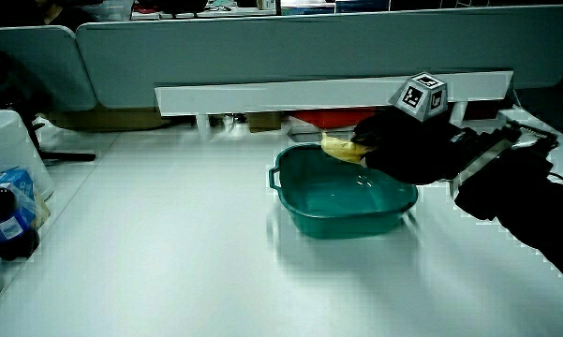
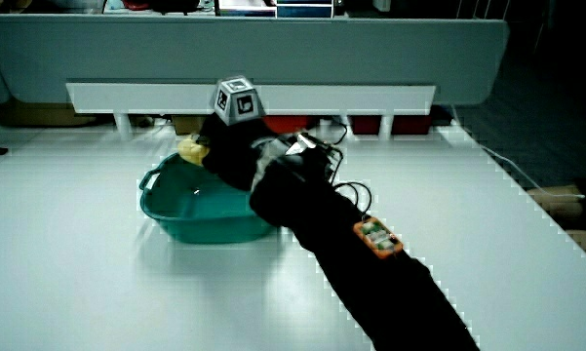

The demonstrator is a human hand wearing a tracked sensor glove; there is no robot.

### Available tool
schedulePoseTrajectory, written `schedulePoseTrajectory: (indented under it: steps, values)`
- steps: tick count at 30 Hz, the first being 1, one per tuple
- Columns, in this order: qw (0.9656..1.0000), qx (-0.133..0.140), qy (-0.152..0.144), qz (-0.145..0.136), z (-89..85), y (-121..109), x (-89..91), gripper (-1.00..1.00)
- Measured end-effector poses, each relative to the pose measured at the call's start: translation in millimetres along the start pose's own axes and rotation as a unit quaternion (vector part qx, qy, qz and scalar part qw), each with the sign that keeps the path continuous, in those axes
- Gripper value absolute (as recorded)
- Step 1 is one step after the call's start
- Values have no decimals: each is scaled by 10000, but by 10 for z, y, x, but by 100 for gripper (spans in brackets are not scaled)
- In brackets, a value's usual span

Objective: Place banana into plate

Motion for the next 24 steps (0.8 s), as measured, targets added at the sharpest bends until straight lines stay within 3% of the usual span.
schedulePoseTrajectory:
  steps: [2, 5, 8, 13, 18, 24]
  values:
    - [10000, -14, 11, -49, -57, 44, 17, 0]
    - [9995, -321, 16, 67, -172, 127, -27, 0]
    - [9987, -508, -94, 20, -341, 176, -51, 0]
    - [9966, -804, 8, -175, -597, 277, 34, 0]
    - [9950, -927, 135, -339, -695, 361, 80, 0]
    - [9926, -1141, -102, -399, -843, 409, 55, 0]
